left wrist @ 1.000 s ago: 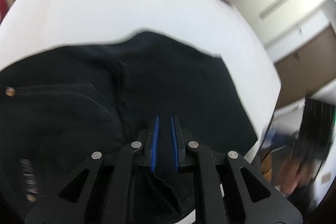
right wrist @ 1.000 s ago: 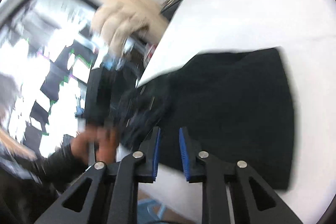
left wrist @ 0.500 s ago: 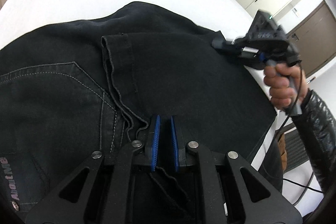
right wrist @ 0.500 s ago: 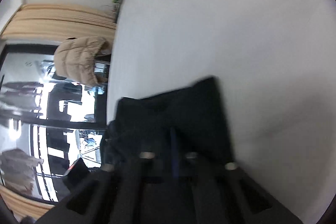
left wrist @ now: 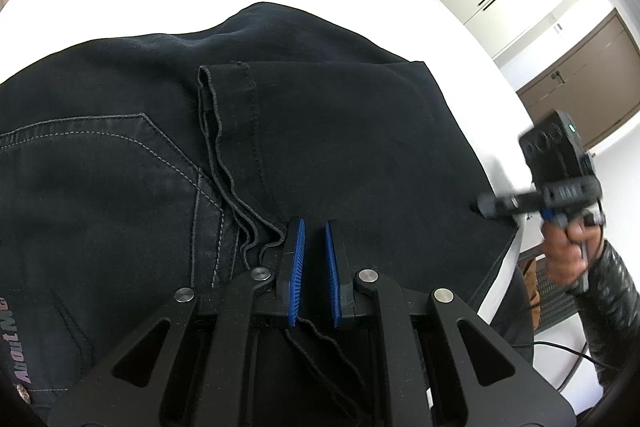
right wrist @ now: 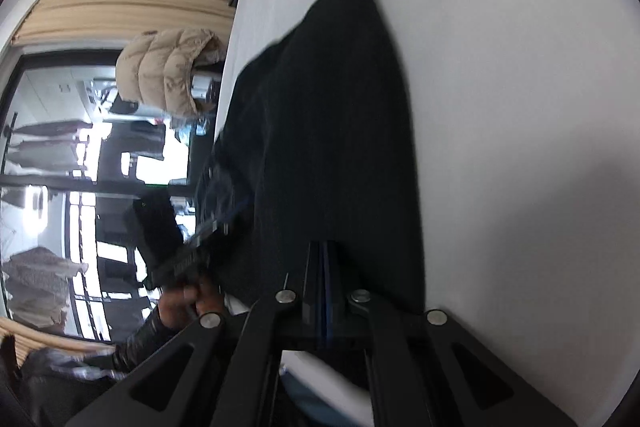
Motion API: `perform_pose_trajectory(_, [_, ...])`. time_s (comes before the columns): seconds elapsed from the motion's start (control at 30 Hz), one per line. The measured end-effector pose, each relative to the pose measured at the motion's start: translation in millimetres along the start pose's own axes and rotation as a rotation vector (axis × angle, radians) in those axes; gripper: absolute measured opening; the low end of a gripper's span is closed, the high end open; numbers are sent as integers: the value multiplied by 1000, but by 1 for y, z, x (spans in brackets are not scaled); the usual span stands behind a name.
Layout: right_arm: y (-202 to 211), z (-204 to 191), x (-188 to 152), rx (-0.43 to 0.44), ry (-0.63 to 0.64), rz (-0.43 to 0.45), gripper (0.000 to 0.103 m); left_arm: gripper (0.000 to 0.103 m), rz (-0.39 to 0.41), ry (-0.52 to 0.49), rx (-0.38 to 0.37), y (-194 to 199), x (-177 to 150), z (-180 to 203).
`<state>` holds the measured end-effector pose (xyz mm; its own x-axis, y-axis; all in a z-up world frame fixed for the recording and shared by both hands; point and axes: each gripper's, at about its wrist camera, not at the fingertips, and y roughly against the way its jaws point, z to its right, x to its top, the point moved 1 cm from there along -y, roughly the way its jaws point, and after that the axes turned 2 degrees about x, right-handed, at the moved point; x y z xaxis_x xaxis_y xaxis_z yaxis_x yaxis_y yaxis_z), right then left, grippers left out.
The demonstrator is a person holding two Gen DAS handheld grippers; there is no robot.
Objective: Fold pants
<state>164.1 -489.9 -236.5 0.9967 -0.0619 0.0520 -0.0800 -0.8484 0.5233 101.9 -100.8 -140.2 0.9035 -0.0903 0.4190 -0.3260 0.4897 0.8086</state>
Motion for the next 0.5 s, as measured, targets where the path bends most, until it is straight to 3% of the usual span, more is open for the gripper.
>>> perform_pose_trajectory(0.23, [-2, 0, -24, 1, 1, -16, 0, 11, 12, -9, 8, 3, -3, -1])
perform_pose_trajectory(0.37, [-7, 9, -25, 22, -9, 41, 0, 11, 19, -14, 16, 9, -4, -1])
perform_pose_trajectory(0.5, [-7, 1, -27, -15, 12, 84, 0, 11, 59, -28, 54, 29, -11, 7])
